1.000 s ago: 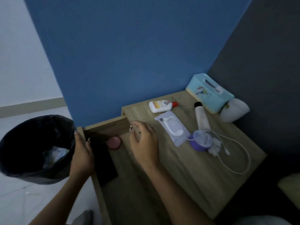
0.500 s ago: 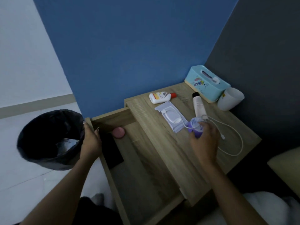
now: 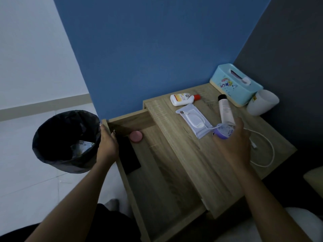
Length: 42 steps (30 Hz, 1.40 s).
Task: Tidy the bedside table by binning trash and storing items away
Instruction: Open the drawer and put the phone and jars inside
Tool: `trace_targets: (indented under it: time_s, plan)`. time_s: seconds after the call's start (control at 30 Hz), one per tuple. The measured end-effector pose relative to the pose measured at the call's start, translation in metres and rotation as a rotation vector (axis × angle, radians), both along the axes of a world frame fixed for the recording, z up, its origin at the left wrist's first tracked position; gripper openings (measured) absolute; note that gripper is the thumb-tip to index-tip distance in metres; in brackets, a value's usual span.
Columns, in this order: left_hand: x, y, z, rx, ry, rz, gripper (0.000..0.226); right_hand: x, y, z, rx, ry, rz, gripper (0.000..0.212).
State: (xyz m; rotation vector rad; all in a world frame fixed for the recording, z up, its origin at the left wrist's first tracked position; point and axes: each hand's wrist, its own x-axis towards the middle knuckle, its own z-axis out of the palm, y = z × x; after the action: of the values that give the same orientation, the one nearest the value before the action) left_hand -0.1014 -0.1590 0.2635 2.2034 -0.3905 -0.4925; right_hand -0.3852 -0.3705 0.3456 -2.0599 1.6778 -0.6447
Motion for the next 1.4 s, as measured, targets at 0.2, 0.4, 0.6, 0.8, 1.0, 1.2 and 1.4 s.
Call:
trace_targets:
  time_s: [0.2, 0.4, 0.6, 0.8, 1.0, 1.2, 1.4]
  plan:
    - [-0.002, 0.0, -0.001, -0.003, -0.005, -0.009, 0.062, 0.011, 0.035, 0.006, 0.024, -0.089, 0.105, 0.095]
    - [-0.006, -0.003, 0.001, -0.043, -0.011, -0.009, 0.062, 0.065, 0.082, -0.014, 0.019, -0.133, 0.404, 0.093]
    - [-0.006, -0.009, 0.001, -0.072, -0.033, 0.018, 0.061, 0.133, 0.1, -0.039, -0.05, -0.146, 0.573, 0.082]
    - [-0.005, -0.009, -0.005, -0.044, -0.026, 0.059, 0.059, 0.171, 0.108, -0.089, -0.117, -0.041, 0.695, 0.078]
    - [-0.004, -0.006, -0.009, -0.091, -0.024, 0.055, 0.059, 0.184, 0.109, -0.145, 0.151, 0.013, 0.67, 0.072]
    - [-0.003, -0.005, -0.011, -0.093, -0.053, 0.06, 0.059, 0.184, 0.106, -0.171, 0.259, -0.028, 0.603, 0.071]
    - [-0.004, -0.001, -0.01, -0.086, -0.048, 0.065, 0.058, 0.184, 0.119, -0.181, 0.225, 0.046, 0.578, 0.075]
